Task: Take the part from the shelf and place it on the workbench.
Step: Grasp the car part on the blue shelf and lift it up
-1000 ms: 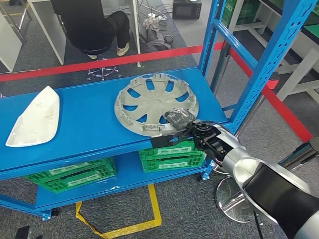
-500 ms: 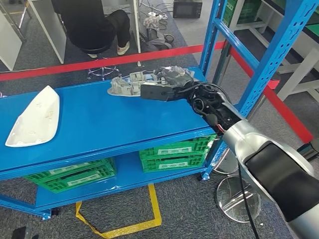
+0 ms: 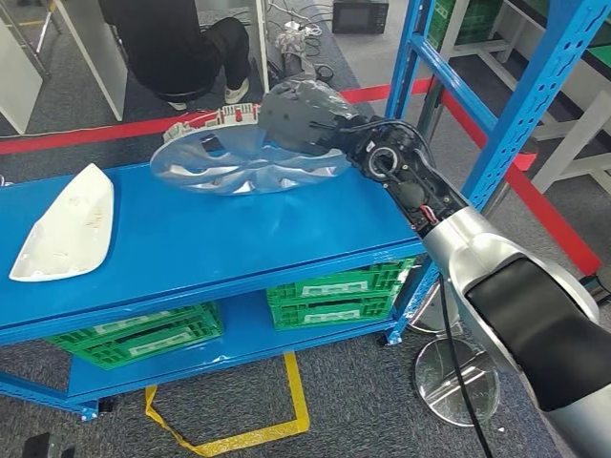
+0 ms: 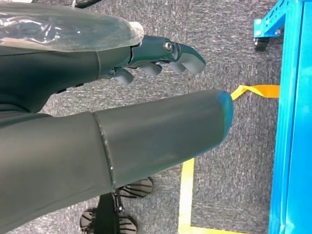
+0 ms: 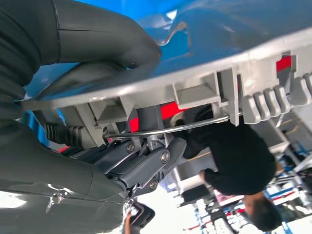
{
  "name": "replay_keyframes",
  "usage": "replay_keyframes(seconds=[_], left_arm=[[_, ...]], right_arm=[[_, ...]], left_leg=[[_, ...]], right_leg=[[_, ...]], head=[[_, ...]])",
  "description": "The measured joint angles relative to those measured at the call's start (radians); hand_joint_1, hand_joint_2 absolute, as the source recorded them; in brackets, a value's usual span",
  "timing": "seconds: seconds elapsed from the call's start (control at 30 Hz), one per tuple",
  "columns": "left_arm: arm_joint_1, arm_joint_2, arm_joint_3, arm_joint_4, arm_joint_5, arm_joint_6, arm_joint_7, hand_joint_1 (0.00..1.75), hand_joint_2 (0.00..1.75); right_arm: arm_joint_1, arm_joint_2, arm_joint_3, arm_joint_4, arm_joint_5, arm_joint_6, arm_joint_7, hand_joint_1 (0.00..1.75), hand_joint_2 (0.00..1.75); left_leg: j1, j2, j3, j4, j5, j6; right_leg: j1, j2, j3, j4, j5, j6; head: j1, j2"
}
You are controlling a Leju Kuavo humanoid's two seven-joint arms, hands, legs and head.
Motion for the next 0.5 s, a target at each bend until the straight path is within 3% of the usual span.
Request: replay_keyframes(seconds=[0.27, 0.5], left_arm=[[0.000, 0.000, 0.000, 0.000, 0.006, 0.004, -0.006, 0.00, 0.00], [0.001, 0.000, 0.000, 0.000, 0.006, 0.004, -0.006, 0.00, 0.00]], right_arm=[[-0.027, 0.045, -0.014, -0.029, -0.179, 0.117, -0.010, 1.75, 1.75], [-0.033, 0.063, -0.023, -0.057, -0.202, 0.129, 0.000, 1.75, 1.75]], left_leg=[[0.000, 0.000, -0.001, 0.000, 0.000, 0.000], [0.000, -0.001, -0.001, 0.000, 0.000, 0.000]], right_leg=[[0.000, 0.000, -0.001, 0.000, 0.000, 0.000], [0.000, 0.000, -0.001, 0.000, -0.001, 0.000]], head=[[0.000, 0.000], [-0.001, 0.000]])
